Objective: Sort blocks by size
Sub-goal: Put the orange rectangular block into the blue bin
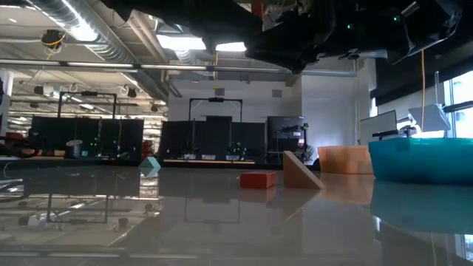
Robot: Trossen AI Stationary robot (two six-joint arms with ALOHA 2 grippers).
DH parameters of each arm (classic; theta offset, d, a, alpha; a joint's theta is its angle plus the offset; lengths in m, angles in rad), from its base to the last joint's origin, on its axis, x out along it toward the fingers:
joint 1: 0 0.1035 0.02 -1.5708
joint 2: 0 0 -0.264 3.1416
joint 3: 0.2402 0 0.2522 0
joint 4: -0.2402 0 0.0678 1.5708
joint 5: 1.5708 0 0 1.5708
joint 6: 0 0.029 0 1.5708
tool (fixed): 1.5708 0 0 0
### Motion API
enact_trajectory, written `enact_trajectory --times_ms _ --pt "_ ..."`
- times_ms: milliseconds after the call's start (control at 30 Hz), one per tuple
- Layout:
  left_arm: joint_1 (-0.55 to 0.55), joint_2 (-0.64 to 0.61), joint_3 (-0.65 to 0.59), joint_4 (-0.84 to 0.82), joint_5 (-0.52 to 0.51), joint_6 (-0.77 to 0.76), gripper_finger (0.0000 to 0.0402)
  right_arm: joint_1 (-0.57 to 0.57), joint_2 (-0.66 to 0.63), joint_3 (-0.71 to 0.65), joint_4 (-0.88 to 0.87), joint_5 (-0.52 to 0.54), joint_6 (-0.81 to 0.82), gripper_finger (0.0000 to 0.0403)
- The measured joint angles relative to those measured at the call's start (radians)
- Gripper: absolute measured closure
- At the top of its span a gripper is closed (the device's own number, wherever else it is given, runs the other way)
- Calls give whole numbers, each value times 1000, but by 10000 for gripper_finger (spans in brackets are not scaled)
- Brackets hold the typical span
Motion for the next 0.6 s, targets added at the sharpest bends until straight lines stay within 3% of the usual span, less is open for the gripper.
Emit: enact_trajectory --times_ms 133,367,467,600 --pt "0 0 0 0 0 -12 268 0 0 0 -3 1 0 273" --pt "-3 -16 0 -27 6 -4 203 0 0 0 -4 5 -1 272" --pt "-6 -79 1 -117 8 -7 188 0 -16 -1 -23 11 -1 271" --pt "-18 -170 3 -380 8 -2 182 0 -90 -1 -145 58 -23 270"
